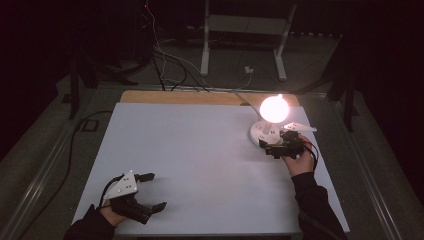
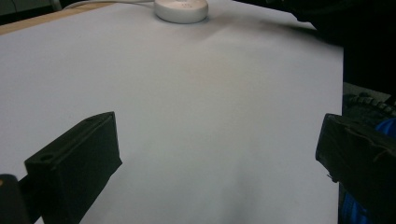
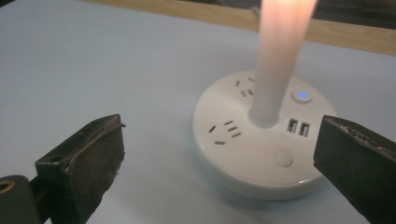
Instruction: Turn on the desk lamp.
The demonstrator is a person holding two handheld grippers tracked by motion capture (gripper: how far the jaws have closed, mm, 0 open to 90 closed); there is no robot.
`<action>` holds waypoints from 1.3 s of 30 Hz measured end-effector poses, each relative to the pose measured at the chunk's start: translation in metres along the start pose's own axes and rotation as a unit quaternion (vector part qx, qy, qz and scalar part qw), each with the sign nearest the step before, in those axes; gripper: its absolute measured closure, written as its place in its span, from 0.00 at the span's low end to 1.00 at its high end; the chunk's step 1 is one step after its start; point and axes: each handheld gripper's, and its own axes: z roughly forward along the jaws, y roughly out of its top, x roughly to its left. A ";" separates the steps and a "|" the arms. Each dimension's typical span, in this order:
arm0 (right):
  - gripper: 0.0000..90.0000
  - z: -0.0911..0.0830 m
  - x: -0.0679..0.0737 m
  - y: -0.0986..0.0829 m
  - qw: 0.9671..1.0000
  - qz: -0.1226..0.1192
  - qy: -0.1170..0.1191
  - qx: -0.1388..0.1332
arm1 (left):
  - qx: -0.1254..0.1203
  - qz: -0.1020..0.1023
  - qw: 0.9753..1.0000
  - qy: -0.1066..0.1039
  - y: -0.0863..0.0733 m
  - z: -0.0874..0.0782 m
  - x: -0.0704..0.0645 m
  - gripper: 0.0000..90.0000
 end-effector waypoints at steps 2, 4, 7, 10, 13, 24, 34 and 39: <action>0.00 -0.003 0.001 0.001 1.000 -0.001 0.005 -0.003 | -0.001 -0.001 1.000 0.000 0.000 0.000 0.000 0.00; 0.00 -0.005 0.003 0.002 1.000 -0.002 0.008 0.004 | -0.001 0.000 1.000 0.000 0.000 0.000 0.000 0.00; 0.00 -0.008 0.005 0.003 1.000 -0.006 0.011 0.002 | -0.001 0.001 1.000 -0.001 0.000 -0.001 -0.001 0.00; 0.00 -0.013 0.009 0.002 1.000 -0.004 0.024 0.000 | -0.002 0.002 1.000 -0.002 0.000 -0.001 -0.001 0.00; 0.00 -0.015 0.012 0.001 1.000 -0.006 0.028 0.001 | 0.000 0.004 1.000 -0.002 0.000 0.000 -0.001 0.00; 0.00 -0.029 0.034 -0.015 0.999 -0.012 0.052 0.002 | -0.001 0.005 1.000 -0.005 0.001 0.000 -0.001 0.00; 0.00 -0.039 0.050 -0.036 0.998 -0.030 0.059 -0.002 | 0.001 0.006 1.000 -0.004 0.001 0.000 -0.002 0.00; 0.00 -0.043 0.058 -0.049 0.997 -0.046 0.061 0.002 | 0.002 0.006 1.000 -0.004 0.000 0.000 -0.002 0.00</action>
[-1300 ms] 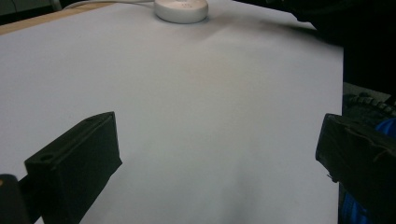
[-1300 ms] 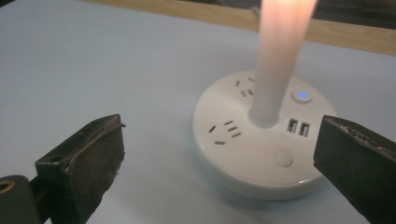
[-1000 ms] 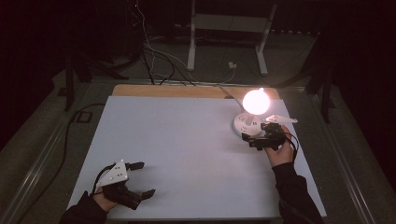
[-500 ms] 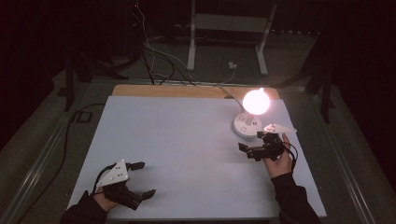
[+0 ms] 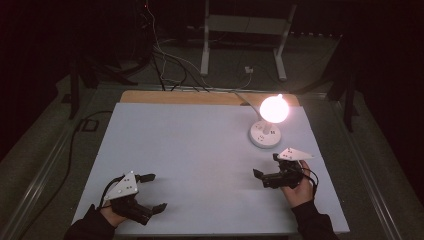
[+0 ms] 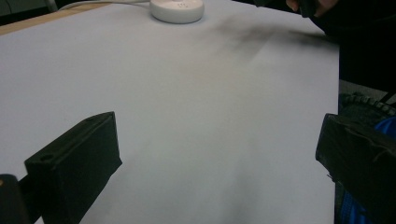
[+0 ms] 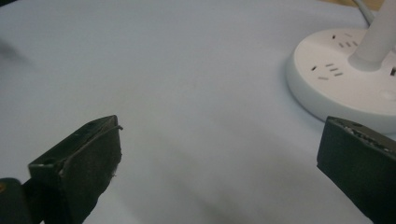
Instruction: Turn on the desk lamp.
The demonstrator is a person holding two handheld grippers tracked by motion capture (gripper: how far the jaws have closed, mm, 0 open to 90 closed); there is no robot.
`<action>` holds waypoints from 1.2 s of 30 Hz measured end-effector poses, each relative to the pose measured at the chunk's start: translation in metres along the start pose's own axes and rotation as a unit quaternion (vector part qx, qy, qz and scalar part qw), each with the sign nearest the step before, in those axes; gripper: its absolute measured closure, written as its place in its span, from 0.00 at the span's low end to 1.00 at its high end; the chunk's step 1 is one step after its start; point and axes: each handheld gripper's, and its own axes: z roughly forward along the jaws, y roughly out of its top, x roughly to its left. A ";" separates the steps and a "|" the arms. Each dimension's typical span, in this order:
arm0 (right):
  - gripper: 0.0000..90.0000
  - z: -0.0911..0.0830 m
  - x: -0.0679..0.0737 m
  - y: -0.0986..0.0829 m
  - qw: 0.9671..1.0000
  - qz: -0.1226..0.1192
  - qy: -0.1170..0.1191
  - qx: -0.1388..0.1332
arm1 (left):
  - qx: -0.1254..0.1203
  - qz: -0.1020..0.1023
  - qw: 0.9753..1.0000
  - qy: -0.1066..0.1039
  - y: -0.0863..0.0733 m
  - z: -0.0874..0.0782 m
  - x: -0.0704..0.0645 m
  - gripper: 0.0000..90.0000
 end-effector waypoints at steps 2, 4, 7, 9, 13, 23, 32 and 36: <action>0.00 -0.002 0.002 -0.005 1.000 0.000 0.002 0.001 | 0.000 0.000 1.000 0.000 0.000 0.000 0.000 0.00; 0.00 -0.004 0.003 -0.012 1.000 -0.004 0.008 0.001 | 0.000 0.000 1.000 -0.001 0.000 0.000 0.000 0.00; 0.00 -0.009 0.004 -0.023 1.000 0.001 0.017 0.010 | 0.000 0.000 1.000 -0.001 0.000 0.000 0.000 0.00; 0.00 -0.011 0.006 -0.029 1.000 -0.003 0.016 0.022 | 0.000 -0.001 1.000 -0.001 0.000 0.000 0.000 0.00; 0.00 -0.018 0.007 -0.038 0.999 0.005 0.022 0.026 | 0.001 0.001 1.000 -0.001 0.000 0.001 0.000 0.00; 0.00 -0.031 0.019 -0.057 0.998 -0.019 0.010 0.050 | 0.000 0.000 1.000 0.000 0.000 0.001 0.000 0.00; 0.00 -0.031 0.020 -0.059 0.998 -0.033 0.008 0.049 | 0.001 -0.001 1.000 0.001 0.000 0.001 0.000 0.00; 0.00 -0.031 0.019 -0.059 0.998 -0.031 0.008 0.047 | 0.002 0.001 1.000 0.000 0.000 0.001 0.000 0.00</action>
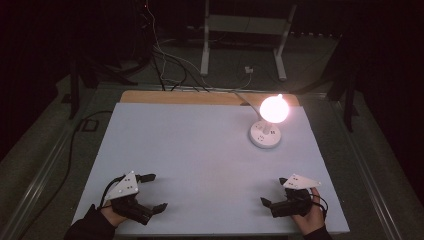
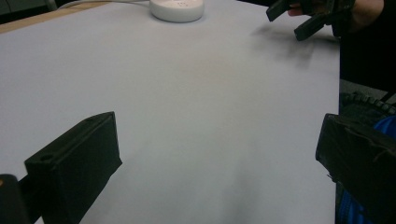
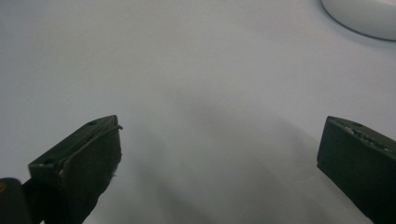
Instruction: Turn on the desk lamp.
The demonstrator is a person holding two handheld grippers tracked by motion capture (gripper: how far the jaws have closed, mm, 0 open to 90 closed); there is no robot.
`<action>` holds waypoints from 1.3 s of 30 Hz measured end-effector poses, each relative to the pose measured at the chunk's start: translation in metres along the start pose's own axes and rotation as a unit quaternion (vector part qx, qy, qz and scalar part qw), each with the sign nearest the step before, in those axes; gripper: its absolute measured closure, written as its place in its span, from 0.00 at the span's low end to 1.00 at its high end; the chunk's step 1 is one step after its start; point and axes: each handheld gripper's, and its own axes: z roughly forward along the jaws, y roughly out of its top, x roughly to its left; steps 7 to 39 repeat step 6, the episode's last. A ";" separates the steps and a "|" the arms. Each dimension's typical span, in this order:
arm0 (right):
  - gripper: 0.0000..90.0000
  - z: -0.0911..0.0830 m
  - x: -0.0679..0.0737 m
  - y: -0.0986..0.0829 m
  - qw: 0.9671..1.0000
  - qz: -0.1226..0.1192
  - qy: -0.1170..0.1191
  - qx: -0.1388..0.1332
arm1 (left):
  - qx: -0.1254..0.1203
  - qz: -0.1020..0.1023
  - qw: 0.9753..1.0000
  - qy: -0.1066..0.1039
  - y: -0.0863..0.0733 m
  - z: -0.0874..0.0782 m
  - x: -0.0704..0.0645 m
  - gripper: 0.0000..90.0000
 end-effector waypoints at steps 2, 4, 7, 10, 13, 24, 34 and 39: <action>0.00 0.000 -0.001 0.000 1.000 0.001 -0.001 0.000 | 0.000 0.000 1.000 0.000 0.000 0.000 0.000 0.00; 0.00 0.000 -0.001 0.000 1.000 0.001 0.000 0.001 | -0.002 -0.001 1.000 0.000 0.000 0.000 0.000 0.00; 0.00 0.000 0.000 0.000 1.000 0.000 0.001 -0.001 | -0.001 -0.001 1.000 0.000 0.000 0.000 0.000 0.00; 0.00 0.000 0.000 0.000 1.000 0.000 0.001 -0.001 | -0.001 -0.001 1.000 0.000 0.000 0.000 0.000 0.00; 0.00 0.000 0.000 0.000 1.000 0.000 0.001 -0.001 | -0.001 -0.001 1.000 0.000 0.000 0.000 0.000 0.00; 0.00 0.000 0.000 0.000 1.000 0.000 0.001 -0.001 | -0.001 -0.001 1.000 0.000 0.000 0.000 0.000 0.00; 0.00 0.000 0.000 0.000 1.000 0.000 0.001 -0.001 | -0.001 -0.001 1.000 0.000 0.000 0.000 0.000 0.00; 0.00 0.000 0.000 0.000 1.000 0.000 0.001 -0.001 | -0.001 -0.001 1.000 0.000 0.000 0.000 0.000 0.00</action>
